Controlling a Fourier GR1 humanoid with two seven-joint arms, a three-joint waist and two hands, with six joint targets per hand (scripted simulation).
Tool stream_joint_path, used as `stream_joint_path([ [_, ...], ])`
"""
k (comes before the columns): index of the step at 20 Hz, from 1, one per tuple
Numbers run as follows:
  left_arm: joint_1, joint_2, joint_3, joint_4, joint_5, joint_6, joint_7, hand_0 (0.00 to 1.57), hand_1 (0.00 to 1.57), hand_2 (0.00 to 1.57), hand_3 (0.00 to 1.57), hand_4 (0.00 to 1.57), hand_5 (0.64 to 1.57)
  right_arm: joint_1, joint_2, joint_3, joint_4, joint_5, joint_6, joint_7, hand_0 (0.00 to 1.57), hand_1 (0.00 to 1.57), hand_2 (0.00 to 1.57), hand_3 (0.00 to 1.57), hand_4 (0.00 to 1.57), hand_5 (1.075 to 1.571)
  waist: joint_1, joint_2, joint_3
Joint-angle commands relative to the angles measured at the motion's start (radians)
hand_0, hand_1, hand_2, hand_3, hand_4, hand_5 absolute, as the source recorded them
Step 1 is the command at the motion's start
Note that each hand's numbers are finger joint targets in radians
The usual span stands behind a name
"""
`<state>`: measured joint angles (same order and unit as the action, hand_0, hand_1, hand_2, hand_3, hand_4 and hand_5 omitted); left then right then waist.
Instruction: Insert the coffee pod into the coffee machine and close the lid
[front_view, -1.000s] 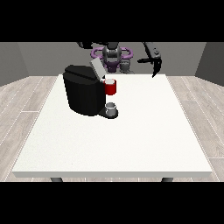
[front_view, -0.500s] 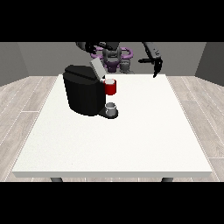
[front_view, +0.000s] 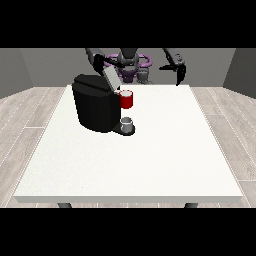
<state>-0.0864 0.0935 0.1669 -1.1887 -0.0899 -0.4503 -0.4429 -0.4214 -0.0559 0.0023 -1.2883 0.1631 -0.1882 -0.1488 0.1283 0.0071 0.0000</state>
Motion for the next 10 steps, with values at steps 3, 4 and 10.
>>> stream_joint_path([
  [3, 0.001, 0.013, 0.01, 0.001, 0.015, 0.013, -0.06, 0.0, 0.0, 0.0, 0.0, 0.31, 1.571, -0.113, -0.002, -0.064, 0.105, -0.028, -0.008, -0.054, 0.0, 0.0, 0.0, 0.0, 0.42, 1.571, 0.007, 0.076, -0.0001],
  [4, 0.024, -0.033, -0.034, -0.056, -0.002, 0.045, 0.011, 0.0, 0.0, 0.0, 0.0, 0.3, 1.571, -0.119, -0.037, -0.101, 0.138, -0.061, 0.033, -0.066, 0.0, 0.0, 0.0, 0.0, 0.45, 1.571, 0.015, 0.055, 0.0002],
  [10, -0.051, 0.025, 0.028, -0.012, 0.072, 0.004, 0.015, 0.0, 0.0, 0.0, 0.0, 0.37, 1.571, -0.223, -0.064, -0.11, 0.185, -0.049, 0.03, -0.031, 0.0, 0.0, 0.0, 0.0, 0.44, 1.571, 0.003, 0.084, -0.0001],
])
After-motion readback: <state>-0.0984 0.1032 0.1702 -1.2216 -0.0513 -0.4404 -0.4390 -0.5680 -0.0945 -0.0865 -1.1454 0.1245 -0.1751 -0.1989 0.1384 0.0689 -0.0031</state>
